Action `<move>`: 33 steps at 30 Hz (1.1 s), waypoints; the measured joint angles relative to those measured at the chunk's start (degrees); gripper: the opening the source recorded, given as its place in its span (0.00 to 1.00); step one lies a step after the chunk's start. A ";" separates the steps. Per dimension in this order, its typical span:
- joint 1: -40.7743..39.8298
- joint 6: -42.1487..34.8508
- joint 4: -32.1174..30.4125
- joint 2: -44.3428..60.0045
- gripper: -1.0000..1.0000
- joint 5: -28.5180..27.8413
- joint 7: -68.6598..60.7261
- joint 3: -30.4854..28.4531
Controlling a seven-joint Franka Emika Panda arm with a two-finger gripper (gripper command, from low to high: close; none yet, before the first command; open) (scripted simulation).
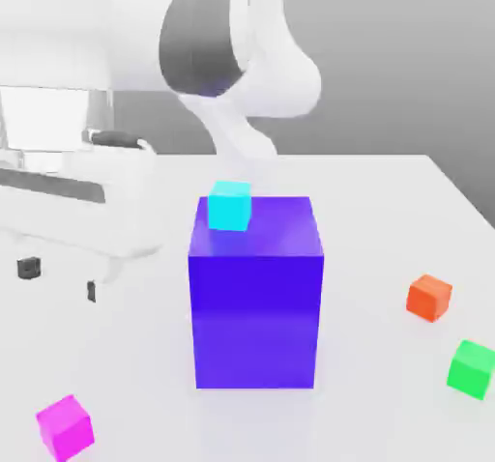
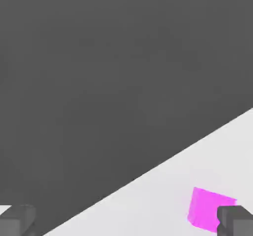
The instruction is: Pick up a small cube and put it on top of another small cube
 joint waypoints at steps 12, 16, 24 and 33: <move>-5.28 11.94 1.40 24.66 0.00 5.97 0.39 0.71; -5.28 11.97 1.40 24.66 0.00 5.95 0.41 0.72; -2.97 5.66 -0.53 16.44 0.00 3.02 3.27 -0.84; 13.25 3.63 -4.20 10.73 0.00 -0.46 18.38 8.16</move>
